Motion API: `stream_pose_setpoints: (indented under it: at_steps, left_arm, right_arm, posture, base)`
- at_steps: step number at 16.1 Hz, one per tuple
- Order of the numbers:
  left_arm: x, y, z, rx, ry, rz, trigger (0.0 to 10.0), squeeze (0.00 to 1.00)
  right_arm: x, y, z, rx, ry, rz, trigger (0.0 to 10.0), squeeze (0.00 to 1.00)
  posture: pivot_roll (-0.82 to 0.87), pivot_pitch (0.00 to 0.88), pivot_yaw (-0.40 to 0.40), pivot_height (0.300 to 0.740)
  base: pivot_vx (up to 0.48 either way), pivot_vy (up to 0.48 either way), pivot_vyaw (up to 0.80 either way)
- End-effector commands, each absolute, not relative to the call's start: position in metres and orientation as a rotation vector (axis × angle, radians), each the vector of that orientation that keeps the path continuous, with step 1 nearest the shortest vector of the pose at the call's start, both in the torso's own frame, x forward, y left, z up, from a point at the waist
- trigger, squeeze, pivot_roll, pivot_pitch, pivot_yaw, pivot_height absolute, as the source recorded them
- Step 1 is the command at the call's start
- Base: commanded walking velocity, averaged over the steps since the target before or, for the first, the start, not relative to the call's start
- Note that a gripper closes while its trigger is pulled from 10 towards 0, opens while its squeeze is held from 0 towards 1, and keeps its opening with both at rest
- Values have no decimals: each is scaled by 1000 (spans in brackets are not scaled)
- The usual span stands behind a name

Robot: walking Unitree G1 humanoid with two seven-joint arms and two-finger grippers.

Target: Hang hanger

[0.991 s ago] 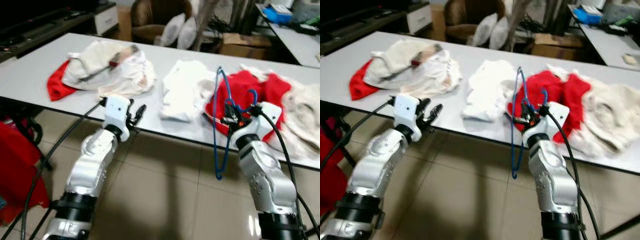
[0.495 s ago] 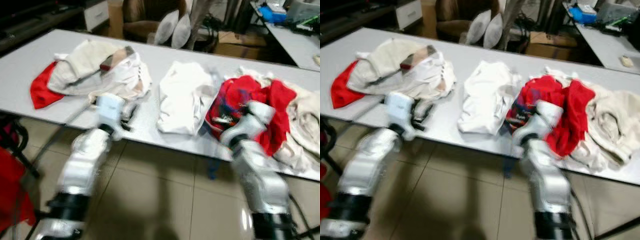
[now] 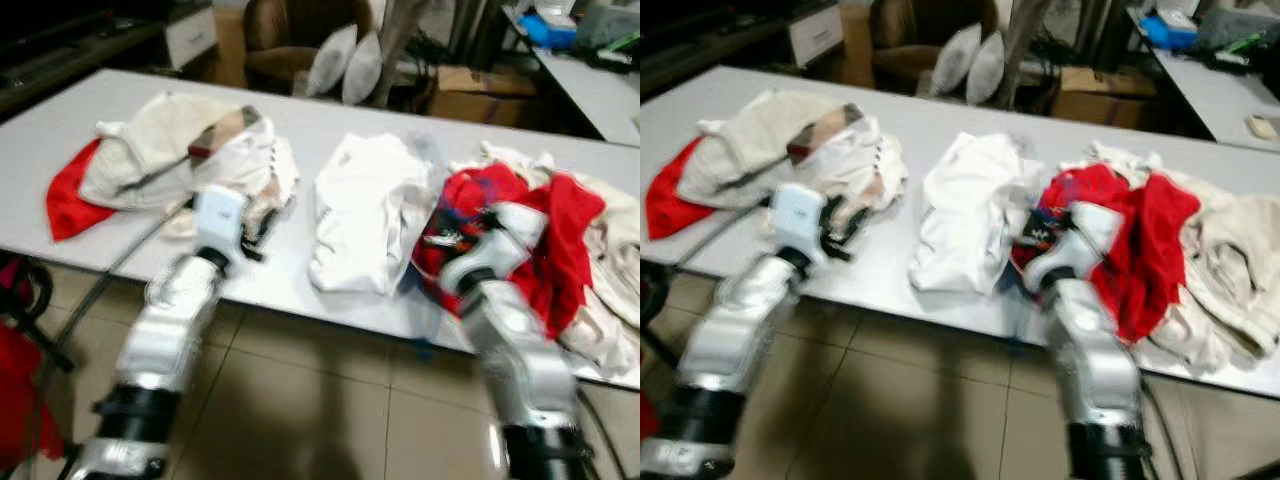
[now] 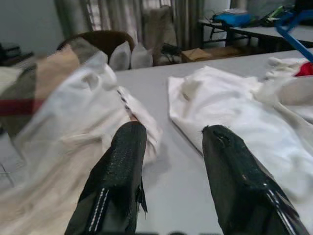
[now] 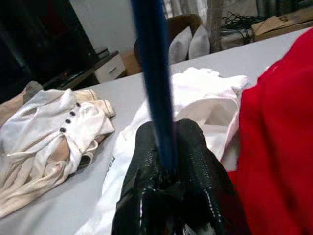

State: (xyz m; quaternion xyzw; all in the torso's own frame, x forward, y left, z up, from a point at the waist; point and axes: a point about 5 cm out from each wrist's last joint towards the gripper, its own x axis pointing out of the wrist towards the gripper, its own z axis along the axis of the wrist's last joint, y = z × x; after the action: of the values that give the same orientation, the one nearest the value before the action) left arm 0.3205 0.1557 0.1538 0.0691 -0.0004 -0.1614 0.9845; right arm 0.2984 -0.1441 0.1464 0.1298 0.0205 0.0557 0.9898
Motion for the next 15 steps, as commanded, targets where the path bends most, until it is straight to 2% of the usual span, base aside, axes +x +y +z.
stream_pose_setpoints:
  at_steps: [1, 6, 7, 9, 15]
  left_arm:
    - [321, 146, 156, 132, -11, -357, 10000, 0]
    - [321, 146, 156, 131, -10, -356, 10000, 0]
    - [314, 135, 162, 179, -19, -394, 10000, 0]
    - [310, 127, 165, 199, -28, -425, 10000, 0]
    - [308, 124, 167, 198, -14, -443, 10000, 0]
  right_arm:
    - [299, -157, 150, 255, 27, 73, 10000, 0]
    - [299, -157, 150, 253, 26, 74, 10000, 0]
    - [285, -167, 157, 260, -7, 73, 10000, 0]
    - [277, -174, 160, 260, -19, 63, 10000, 0]
    - [272, -175, 160, 263, -8, 53, 10000, 0]
  posture:
    - [-78, 9, -23, 740]
    - [-78, 9, -23, 740]
    - [-150, 109, -45, 740]
    - [-159, 113, -35, 740]
    - [-160, 112, -32, 740]
  base:
    - [345, 0, 0]
    - [345, 0, 0]
    - [0, 0, 0]
    - [0, 0, 0]
    - [0, 0, 0]
